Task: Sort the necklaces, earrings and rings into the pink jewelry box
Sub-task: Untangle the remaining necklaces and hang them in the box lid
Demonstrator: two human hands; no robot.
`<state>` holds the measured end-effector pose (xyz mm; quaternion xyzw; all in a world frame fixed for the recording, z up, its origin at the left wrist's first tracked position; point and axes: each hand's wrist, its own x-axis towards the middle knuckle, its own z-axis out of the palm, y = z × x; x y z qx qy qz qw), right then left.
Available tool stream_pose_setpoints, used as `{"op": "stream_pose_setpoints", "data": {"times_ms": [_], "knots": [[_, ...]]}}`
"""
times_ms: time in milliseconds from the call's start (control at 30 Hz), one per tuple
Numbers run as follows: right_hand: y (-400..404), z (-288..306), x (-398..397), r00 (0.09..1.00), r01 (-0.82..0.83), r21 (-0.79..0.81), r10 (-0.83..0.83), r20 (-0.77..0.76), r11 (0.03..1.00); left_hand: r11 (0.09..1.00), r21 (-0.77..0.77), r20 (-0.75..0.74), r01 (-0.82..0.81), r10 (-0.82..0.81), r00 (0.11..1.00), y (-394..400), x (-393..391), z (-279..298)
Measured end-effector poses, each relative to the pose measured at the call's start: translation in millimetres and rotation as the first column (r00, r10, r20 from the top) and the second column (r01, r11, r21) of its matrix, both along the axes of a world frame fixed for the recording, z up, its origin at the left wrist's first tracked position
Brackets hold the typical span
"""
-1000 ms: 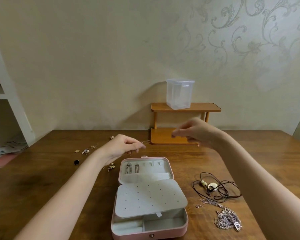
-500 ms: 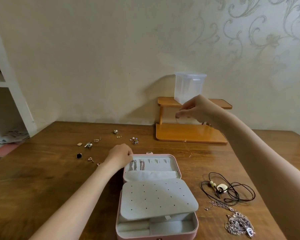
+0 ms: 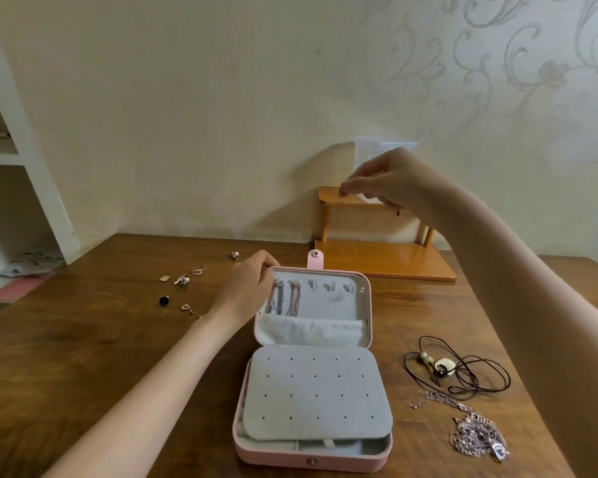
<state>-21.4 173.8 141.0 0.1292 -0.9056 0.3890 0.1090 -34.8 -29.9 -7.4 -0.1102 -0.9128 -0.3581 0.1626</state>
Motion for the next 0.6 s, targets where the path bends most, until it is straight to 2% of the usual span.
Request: {"op": "stream_pose_setpoints", "data": {"times_ms": [167,367,600], "knots": [[-8.8,2.1,2.1,1.000,0.002,0.003,-0.003,0.027,1.000,0.998,0.053,-0.017,0.024,-0.023,1.000,1.3,4.1,5.5],[-21.8,-16.5,1.1,0.992,-0.002,-0.010,0.003,0.123,1.000,0.999,0.047,-0.018,0.012,-0.011,1.000,0.9,4.4,8.1],[-30.3,-15.4,1.3,0.994,-0.039,-0.010,0.040,0.106,0.999,0.997,0.077,-0.039,0.032,-0.029,0.999,0.7,4.0,6.5]]}}
